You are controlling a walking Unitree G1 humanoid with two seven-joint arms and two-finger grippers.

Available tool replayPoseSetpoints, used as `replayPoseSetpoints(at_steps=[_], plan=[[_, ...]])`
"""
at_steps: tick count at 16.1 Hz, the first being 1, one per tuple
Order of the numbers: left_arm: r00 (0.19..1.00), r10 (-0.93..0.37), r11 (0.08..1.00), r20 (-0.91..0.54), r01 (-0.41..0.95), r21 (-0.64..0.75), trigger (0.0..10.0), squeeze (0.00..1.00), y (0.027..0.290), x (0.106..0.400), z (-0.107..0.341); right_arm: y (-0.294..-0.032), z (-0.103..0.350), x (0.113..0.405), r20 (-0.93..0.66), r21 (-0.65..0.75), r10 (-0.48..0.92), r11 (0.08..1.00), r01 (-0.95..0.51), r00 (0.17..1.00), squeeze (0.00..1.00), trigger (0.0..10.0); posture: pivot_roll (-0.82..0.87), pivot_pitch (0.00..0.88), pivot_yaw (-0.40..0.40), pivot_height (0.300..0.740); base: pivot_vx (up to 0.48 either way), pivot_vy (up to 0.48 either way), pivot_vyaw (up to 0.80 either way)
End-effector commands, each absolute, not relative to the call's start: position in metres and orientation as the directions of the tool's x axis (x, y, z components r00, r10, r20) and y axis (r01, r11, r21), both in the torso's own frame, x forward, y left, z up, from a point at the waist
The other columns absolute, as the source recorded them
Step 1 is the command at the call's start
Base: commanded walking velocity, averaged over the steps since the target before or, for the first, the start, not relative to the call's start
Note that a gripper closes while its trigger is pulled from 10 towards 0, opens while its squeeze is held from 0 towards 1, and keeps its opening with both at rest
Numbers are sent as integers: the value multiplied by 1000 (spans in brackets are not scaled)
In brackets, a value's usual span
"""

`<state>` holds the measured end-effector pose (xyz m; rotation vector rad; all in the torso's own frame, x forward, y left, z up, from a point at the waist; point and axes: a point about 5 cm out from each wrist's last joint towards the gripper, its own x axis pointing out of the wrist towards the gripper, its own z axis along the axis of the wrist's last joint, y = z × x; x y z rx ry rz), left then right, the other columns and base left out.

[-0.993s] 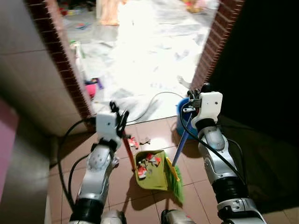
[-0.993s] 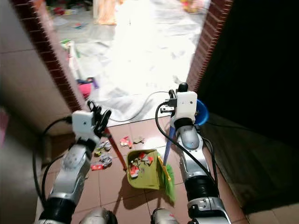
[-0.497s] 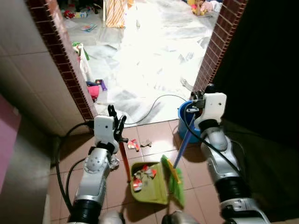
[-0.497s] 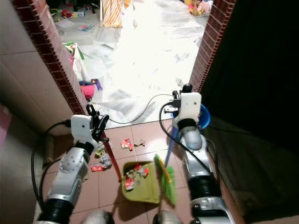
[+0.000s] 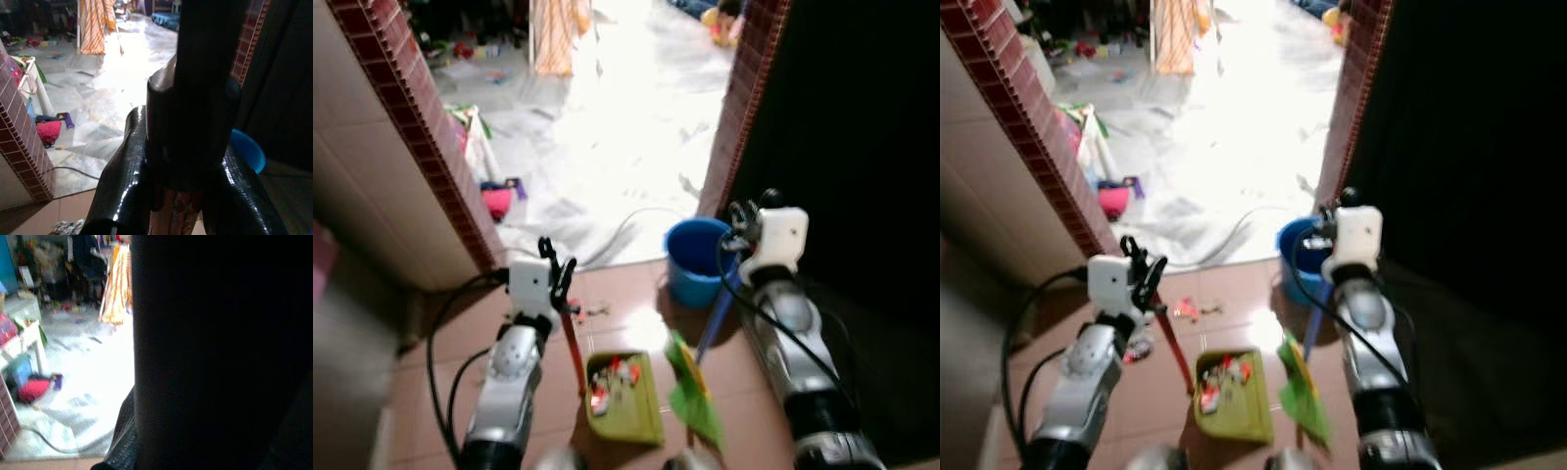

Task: Sweep floor

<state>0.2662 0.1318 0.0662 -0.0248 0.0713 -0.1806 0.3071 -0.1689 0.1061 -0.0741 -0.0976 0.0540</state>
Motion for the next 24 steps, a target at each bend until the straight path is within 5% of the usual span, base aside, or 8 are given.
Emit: replayPoseSetpoints(at_steps=[1,6,15,24], plan=[[985,-171,985,-22,171,-6,10000,0,143,262,78,-167,112,304,106,-71,77,995,-70,991,0,10000,-39,0,23,740,0,0,0],[992,-123,989,-36,126,81,10000,0,168,237,76,-172,111,288,100,-76,100,993,-92,990,0,10000,-31,0,17,740,0,0,0],[986,13,1000,169,-10,-19,10000,0,175,269,137,-172,118,301,95,-75,113,992,-106,989,0,10000,-30,0,-13,740,0,0,0],[892,142,988,429,-100,-118,10000,0,189,307,226,-164,118,307,95,-56,136,990,-131,986,0,10000,-34,0,-15,740,0,0,-160]])
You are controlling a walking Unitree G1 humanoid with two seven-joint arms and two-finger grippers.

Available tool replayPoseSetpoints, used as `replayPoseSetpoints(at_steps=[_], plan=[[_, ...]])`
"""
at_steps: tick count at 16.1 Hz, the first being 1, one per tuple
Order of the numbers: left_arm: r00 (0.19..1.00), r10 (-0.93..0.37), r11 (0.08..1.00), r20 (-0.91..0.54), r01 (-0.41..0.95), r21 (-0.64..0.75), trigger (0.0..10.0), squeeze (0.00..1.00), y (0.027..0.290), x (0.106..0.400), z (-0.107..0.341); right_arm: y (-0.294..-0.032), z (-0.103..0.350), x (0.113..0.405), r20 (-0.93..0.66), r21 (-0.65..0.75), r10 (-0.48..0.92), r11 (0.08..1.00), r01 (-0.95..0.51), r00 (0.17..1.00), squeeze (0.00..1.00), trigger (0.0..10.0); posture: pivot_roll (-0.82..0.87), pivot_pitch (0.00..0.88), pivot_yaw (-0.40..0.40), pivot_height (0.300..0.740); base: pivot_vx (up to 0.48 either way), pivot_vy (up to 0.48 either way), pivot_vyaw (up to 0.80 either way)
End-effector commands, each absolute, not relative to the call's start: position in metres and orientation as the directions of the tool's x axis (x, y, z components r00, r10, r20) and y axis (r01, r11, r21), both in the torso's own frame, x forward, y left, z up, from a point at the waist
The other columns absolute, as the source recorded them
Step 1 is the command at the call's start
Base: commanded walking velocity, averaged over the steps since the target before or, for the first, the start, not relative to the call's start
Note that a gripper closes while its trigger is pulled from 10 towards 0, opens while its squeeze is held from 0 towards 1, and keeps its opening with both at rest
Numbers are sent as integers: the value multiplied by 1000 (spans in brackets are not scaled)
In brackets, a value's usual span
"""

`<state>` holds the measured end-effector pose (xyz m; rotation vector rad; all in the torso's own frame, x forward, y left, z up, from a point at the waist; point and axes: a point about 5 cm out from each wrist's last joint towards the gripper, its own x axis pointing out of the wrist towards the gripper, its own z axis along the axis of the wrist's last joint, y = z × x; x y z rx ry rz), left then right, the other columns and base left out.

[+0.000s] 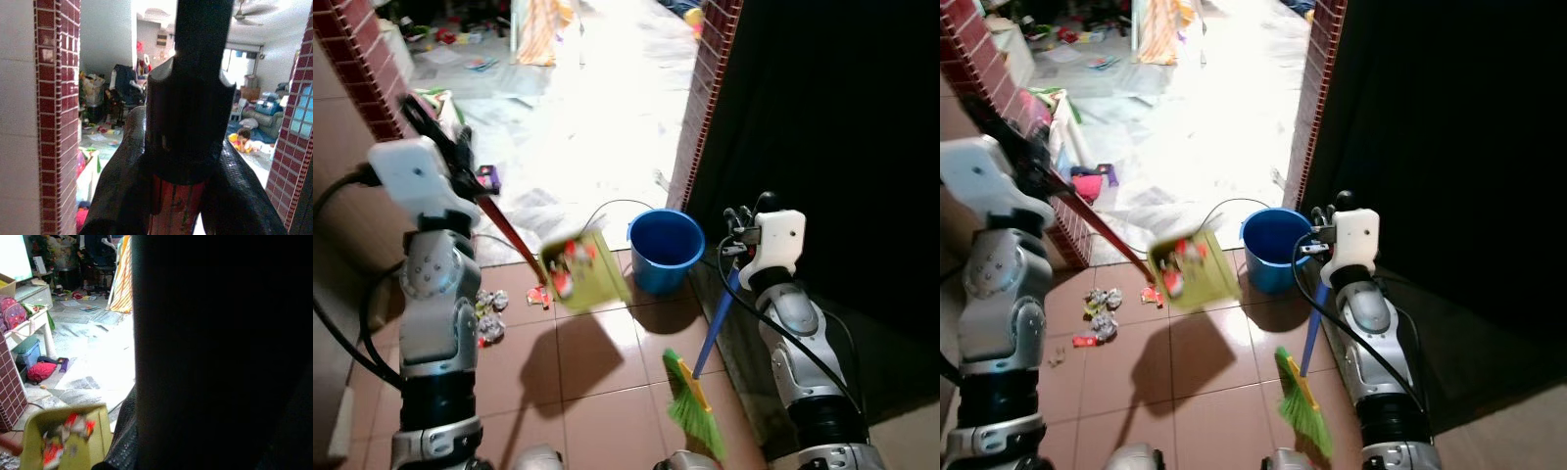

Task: Sweep floor

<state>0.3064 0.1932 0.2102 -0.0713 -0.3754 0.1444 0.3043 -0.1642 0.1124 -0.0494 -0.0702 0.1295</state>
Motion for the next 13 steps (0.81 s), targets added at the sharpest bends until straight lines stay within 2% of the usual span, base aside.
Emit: replayPoseSetpoints(at_steps=[1,6,10,12,13], plan=[[887,145,987,439,-96,-133,10000,0,187,308,231,-164,118,307,96,-61,135,990,-129,986,0,10000,-36,0,-13,740,0,0,0],[871,176,980,458,-110,-168,10000,0,186,314,239,-163,118,307,95,-65,144,988,-139,985,0,10000,-37,0,-17,740,295,0,0],[870,173,980,462,-104,-170,10000,0,185,316,240,-161,118,308,92,-63,149,988,-144,985,0,10000,-34,0,-18,740,453,0,0],[870,173,979,463,-102,-175,10000,0,184,316,241,-160,117,309,89,-57,149,988,-145,985,0,10000,-34,0,-16,740,480,0,-800],[868,172,979,465,-99,-177,10000,0,183,316,242,-160,117,309,89,-57,150,988,-146,985,0,10000,-34,0,-15,740,480,0,0]])
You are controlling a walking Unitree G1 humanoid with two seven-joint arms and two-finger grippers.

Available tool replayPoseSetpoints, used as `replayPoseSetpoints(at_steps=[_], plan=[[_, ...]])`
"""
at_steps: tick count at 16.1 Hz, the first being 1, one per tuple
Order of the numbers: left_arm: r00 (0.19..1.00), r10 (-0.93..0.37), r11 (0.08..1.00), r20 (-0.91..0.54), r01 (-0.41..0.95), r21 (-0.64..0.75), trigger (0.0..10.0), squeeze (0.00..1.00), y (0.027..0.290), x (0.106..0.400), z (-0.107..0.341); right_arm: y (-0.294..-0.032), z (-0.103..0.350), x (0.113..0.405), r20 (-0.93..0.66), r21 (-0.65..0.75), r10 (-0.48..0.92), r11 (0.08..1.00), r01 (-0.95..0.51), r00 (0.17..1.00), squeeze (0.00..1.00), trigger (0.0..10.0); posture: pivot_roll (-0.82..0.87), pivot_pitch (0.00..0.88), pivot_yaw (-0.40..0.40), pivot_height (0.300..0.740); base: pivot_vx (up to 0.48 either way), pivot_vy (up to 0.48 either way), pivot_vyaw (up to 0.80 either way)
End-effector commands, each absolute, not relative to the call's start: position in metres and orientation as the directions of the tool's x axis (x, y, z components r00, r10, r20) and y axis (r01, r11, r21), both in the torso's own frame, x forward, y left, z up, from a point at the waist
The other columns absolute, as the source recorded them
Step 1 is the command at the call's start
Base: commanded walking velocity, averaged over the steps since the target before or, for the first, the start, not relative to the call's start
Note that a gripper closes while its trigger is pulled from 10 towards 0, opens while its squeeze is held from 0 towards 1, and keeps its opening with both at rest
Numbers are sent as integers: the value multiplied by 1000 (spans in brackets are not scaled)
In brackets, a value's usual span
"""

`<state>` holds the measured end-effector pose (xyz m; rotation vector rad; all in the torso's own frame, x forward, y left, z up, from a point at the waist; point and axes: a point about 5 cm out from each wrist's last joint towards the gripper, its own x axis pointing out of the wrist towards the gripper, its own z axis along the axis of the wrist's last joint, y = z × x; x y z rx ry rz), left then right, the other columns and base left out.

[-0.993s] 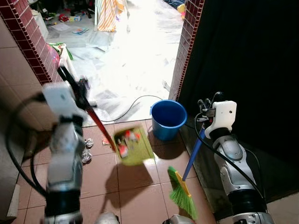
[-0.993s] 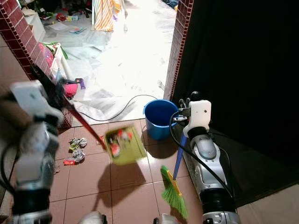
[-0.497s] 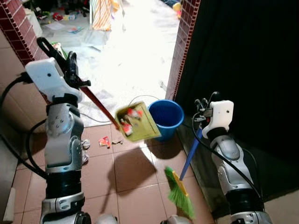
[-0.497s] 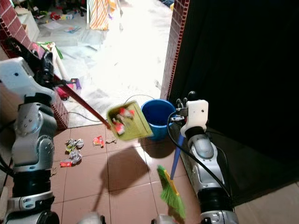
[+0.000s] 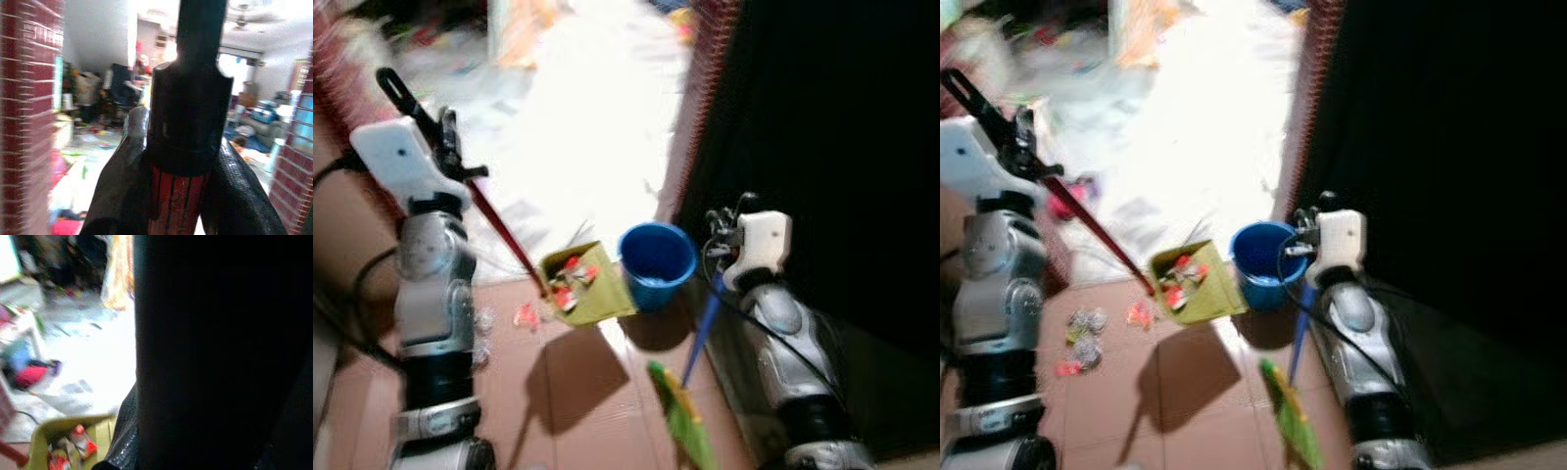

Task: Sweep floor

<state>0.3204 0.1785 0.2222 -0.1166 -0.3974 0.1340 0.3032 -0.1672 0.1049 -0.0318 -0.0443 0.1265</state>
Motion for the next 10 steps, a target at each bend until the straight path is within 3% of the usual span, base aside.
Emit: replayPoseSetpoints(at_steps=[1,5,10], plan=[[864,169,979,474,-90,-185,10000,0,180,317,245,-158,116,308,89,-58,155,987,-150,984,0,10000,-32,0,-13,740,480,0,0],[856,169,976,489,-76,-204,10000,0,176,319,251,-157,116,308,89,-58,157,987,-153,984,0,10000,-35,0,-11,740,480,0,0],[860,169,978,481,-85,-193,10000,0,177,319,249,-157,115,308,85,-61,162,986,-157,983,0,10000,-36,0,-12,740,335,0,0]])
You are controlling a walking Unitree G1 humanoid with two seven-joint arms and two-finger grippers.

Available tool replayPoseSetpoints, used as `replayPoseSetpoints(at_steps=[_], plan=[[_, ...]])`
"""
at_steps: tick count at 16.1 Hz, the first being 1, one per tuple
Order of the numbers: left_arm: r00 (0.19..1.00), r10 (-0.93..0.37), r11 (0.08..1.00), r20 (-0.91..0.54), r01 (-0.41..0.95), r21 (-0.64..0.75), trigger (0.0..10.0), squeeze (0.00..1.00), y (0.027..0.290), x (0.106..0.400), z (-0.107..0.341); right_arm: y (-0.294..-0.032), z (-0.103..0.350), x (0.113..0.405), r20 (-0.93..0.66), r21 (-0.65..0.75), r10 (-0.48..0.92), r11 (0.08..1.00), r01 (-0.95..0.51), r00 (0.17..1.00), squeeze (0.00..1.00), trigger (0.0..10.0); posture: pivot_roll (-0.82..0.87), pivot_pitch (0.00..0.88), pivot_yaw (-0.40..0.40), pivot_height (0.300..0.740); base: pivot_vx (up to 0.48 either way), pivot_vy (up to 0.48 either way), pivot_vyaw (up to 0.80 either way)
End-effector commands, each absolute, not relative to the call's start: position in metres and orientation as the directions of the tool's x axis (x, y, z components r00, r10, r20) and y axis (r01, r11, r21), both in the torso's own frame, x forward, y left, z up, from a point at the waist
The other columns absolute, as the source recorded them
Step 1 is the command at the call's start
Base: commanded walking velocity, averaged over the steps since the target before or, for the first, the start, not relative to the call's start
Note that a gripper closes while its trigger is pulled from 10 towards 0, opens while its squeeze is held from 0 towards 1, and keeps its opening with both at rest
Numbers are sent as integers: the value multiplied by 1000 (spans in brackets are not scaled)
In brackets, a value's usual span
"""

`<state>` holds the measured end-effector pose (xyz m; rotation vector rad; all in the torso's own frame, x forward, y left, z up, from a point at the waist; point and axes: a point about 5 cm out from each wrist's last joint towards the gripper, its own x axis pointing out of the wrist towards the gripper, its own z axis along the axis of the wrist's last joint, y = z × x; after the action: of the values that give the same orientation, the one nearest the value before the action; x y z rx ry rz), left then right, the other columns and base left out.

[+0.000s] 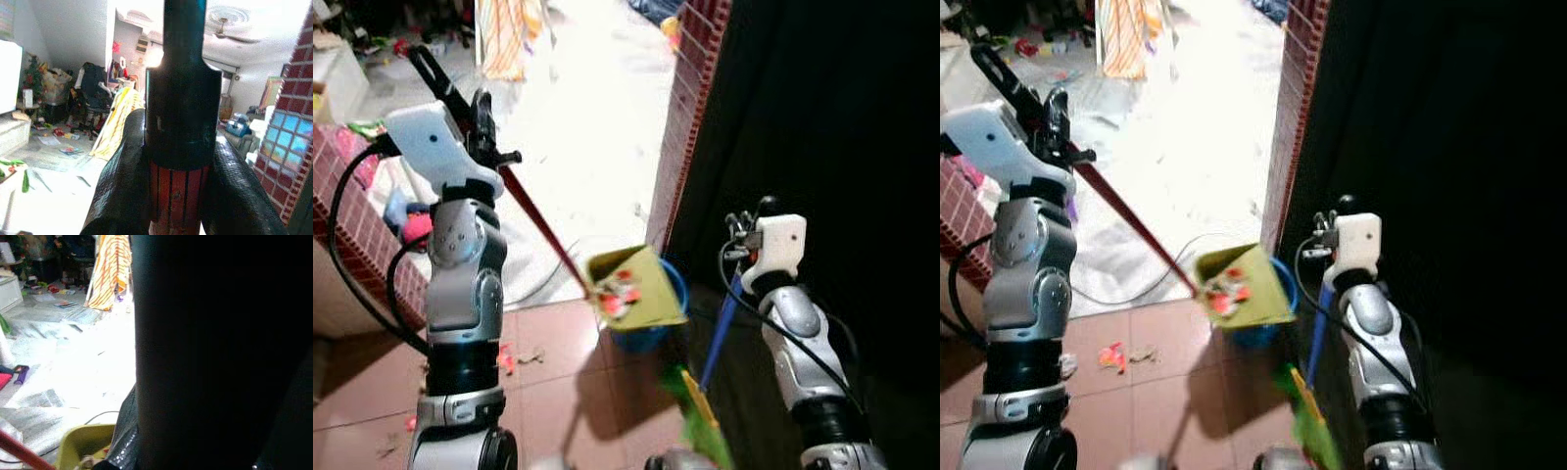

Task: Sweep floor

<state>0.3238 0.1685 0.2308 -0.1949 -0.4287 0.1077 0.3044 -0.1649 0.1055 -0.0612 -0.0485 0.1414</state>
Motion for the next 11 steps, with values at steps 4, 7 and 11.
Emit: replayPoseSetpoints(at_steps=[4,7,11], plan=[[859,138,987,494,-76,-142,10000,0,168,320,246,-155,114,308,82,-60,167,985,-162,983,0,10000,-36,0,-11,740,0,0,0],[862,35,999,506,-17,-39,10000,0,144,325,239,-157,111,306,73,-63,160,986,-156,984,0,10000,-42,0,-8,740,0,0,0],[845,-71,997,529,47,58,10000,0,118,326,232,-156,112,307,77,-63,157,986,-153,985,0,10000,-52,0,0,740,0,0,0]])
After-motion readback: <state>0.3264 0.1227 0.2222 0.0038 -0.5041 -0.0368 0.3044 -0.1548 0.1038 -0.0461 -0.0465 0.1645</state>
